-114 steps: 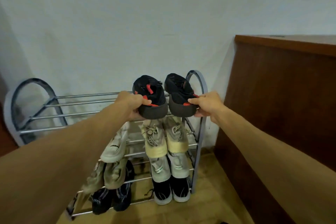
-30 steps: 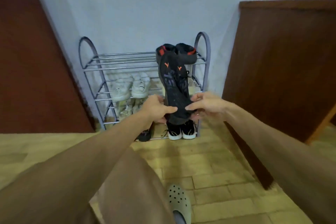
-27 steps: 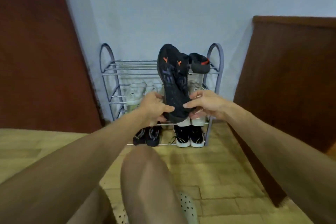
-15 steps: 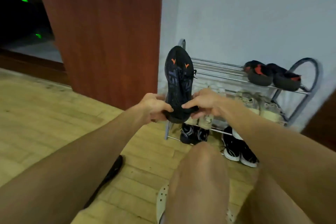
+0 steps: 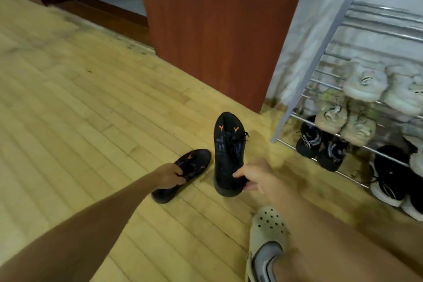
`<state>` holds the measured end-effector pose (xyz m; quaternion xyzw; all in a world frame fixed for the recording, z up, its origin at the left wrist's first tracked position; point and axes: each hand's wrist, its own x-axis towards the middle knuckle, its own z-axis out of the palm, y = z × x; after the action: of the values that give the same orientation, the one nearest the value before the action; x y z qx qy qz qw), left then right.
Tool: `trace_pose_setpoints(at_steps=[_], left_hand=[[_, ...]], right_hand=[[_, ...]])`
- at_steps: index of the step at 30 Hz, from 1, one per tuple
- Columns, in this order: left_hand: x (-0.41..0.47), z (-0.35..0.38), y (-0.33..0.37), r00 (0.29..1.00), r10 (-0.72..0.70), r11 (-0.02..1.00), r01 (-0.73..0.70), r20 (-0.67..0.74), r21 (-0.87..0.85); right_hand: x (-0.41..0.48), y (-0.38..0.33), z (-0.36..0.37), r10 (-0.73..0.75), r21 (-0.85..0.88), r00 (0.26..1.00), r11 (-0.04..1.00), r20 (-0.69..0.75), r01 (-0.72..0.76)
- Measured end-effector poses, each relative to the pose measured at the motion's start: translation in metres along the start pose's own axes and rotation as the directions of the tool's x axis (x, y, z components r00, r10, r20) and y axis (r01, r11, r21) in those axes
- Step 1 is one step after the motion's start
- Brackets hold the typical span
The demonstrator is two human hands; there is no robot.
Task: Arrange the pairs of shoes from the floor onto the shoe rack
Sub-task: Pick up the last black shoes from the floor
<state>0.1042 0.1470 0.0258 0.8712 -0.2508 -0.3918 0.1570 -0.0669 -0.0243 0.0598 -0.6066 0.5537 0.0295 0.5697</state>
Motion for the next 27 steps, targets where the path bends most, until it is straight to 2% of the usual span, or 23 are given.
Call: trace_pose_setpoints(at_steps=[2, 4, 9, 12, 15, 19, 24, 27], left_hand=[[0.019, 0.009, -0.027, 0.993, -0.035, 0.997, 0.043, -0.114, 0.07], [0.031, 0.018, -0.048, 0.97, -0.09, 0.994, 0.103, -0.226, 0.044], [0.059, 0.049, -0.083, 0.938, -0.278, 0.96, 0.28, -0.207, -0.02], [0.07, 0.068, -0.084, 0.922, -0.306, 0.95, 0.31, -0.238, -0.022], [0.072, 0.083, -0.084, 0.904, -0.3, 0.948, 0.317, -0.304, 0.007], [0.07, 0.087, -0.085, 0.916, -0.302, 0.937, 0.336, -0.266, 0.093], [0.06, 0.098, -0.083, 0.922, -0.305, 0.936, 0.337, -0.237, 0.106], [0.05, 0.118, -0.076, 0.931, -0.328, 0.943, 0.333, -0.162, -0.002]], right_hand=[[0.019, 0.014, 0.008, 0.019, -0.019, 1.0, 1.0, 0.013, -0.018], [0.034, 0.031, 0.021, 0.024, -0.028, 1.0, 0.999, 0.005, -0.024], [0.045, 0.063, 0.042, 0.013, -0.071, 0.999, 0.997, 0.049, -0.009], [0.053, 0.078, 0.029, -0.02, -0.18, 0.998, 0.983, 0.06, 0.03], [0.057, 0.091, 0.017, -0.031, -0.204, 0.998, 0.978, 0.045, 0.04], [0.057, 0.092, 0.021, -0.014, -0.103, 0.998, 0.995, 0.057, 0.02], [0.046, 0.099, 0.016, -0.006, -0.099, 0.998, 0.995, 0.059, 0.012], [0.038, 0.105, 0.008, 0.006, -0.098, 0.998, 0.995, 0.062, 0.0]])
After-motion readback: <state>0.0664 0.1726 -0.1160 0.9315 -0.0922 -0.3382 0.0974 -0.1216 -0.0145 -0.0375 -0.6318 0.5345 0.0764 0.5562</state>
